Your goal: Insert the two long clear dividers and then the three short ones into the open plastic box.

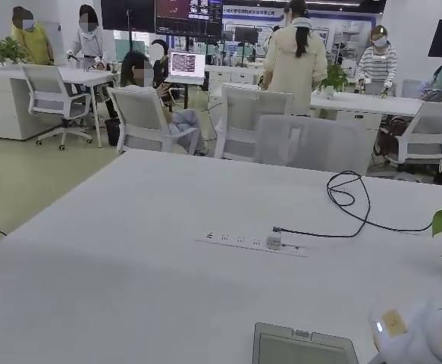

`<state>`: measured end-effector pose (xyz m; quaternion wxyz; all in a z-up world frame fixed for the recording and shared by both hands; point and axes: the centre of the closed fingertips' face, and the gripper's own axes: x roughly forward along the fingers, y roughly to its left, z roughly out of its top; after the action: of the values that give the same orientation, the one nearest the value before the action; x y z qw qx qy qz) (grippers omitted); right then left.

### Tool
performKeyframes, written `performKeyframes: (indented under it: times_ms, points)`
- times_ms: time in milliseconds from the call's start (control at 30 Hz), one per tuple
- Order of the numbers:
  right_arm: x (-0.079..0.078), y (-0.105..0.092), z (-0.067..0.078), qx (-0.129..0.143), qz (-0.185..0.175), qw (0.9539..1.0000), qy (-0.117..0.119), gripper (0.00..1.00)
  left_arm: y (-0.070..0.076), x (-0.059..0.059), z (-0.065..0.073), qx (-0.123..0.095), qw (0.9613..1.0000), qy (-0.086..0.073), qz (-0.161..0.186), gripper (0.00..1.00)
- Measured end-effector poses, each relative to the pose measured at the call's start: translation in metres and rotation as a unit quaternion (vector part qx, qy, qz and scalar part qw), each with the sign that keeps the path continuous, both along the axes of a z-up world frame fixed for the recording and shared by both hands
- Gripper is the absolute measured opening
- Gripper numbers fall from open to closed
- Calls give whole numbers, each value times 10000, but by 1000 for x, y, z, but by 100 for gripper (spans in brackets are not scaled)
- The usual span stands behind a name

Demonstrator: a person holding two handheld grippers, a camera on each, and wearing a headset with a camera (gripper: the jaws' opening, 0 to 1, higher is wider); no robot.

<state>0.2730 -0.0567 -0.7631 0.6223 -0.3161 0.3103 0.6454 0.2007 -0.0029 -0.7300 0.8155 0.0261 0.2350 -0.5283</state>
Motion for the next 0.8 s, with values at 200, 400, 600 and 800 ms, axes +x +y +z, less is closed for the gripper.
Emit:
performKeyframes:
  times_ms: [200,400,600,800]
  points:
    - [0,3,-3,-21,25,10000,-23,2,-1,-1,0,-17,10000,0,3,82]
    - [0,7,-9,-67,23,10000,23,3,-1,-1,-1,-13,10000,6,4,82]
    - [1,10,-19,-239,77,9996,99,3,-1,-2,-1,-24,10000,-8,-20,83]
    - [0,11,-37,-526,126,9984,152,3,0,-3,-3,-12,10000,8,-50,86]
